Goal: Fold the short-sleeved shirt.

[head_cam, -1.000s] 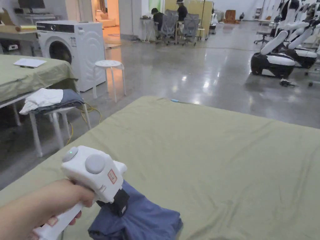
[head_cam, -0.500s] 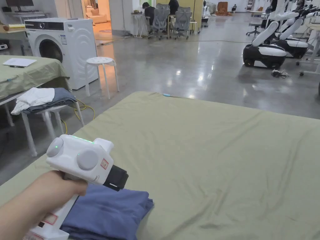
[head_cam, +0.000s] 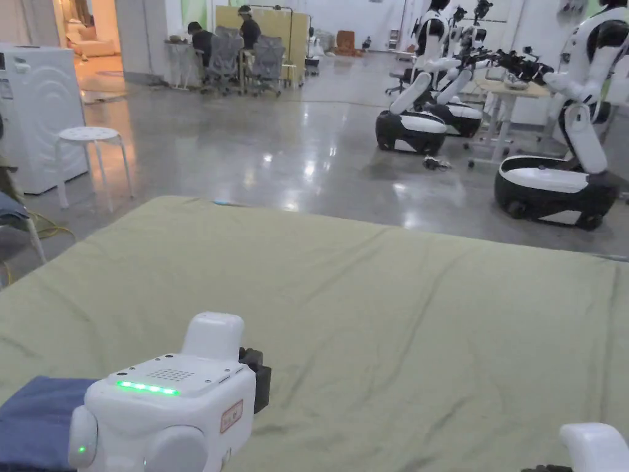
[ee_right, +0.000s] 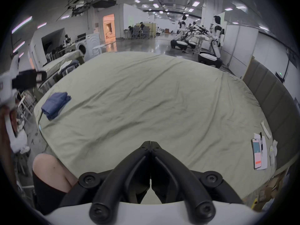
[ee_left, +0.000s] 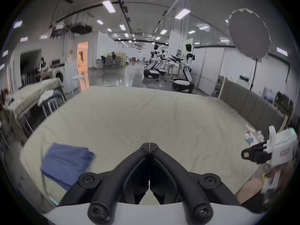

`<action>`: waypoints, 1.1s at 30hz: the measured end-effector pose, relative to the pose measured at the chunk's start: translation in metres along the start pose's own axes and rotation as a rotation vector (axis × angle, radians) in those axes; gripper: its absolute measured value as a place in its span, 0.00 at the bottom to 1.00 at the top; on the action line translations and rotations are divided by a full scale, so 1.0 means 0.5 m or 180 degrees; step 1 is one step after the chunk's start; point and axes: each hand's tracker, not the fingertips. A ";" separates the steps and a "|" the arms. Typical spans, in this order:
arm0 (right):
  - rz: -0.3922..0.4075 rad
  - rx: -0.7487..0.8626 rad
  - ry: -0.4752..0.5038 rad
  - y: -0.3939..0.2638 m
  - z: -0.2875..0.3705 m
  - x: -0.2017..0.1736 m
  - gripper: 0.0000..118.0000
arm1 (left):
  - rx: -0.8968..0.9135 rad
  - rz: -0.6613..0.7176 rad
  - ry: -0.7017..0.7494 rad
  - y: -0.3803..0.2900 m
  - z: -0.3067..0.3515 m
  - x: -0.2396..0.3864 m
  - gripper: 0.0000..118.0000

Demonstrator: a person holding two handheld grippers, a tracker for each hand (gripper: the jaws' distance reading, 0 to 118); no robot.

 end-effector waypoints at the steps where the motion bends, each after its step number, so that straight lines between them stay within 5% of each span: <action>1: -0.0080 0.0054 0.0004 -0.002 0.011 0.006 0.00 | 0.0031 0.0068 0.0045 -0.007 -0.005 0.023 0.00; 5: -0.0038 0.0240 -0.0134 -0.011 0.027 0.027 0.00 | 0.0279 0.0086 0.0090 -0.009 0.000 0.116 0.00; 14: -0.0156 0.1655 -0.0616 0.004 0.150 0.033 0.00 | 0.1461 -0.0451 0.0219 0.033 0.135 0.289 0.00; 21: -0.0094 0.2418 -0.0916 0.029 0.255 0.004 0.00 | 0.1690 -0.0590 0.0239 0.065 0.181 0.317 0.00; 29: -0.0116 0.2443 -0.0904 0.050 0.259 -0.001 0.02 | 0.1615 -0.0536 0.0299 0.067 0.169 0.314 0.00; 33: -0.0164 0.2314 -0.0834 0.049 0.245 -0.003 0.15 | 0.1465 -0.0424 0.0290 0.065 0.152 0.310 0.18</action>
